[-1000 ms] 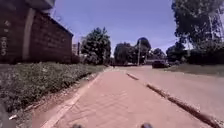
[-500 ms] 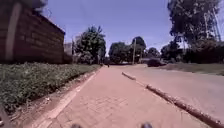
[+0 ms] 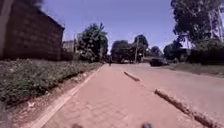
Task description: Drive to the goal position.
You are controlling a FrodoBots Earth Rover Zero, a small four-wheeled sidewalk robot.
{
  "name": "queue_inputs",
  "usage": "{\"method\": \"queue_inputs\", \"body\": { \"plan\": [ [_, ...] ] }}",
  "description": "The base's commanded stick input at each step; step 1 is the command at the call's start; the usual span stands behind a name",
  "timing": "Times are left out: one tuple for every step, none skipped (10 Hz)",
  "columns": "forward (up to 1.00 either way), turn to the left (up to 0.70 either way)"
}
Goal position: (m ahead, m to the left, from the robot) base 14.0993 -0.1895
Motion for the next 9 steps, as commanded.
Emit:
{"method": "queue_inputs", "body": {
  "plan": [
    [0.8, 0.0],
    [0.73, 0.0],
    [0.7, 0.0],
    [0.7, 0.0],
    [0.7, 0.0],
    [0.7, 0.0],
    [0.7, 0.0],
    [0.7, 0.0],
    [0.7, 0.0]
  ]
}}
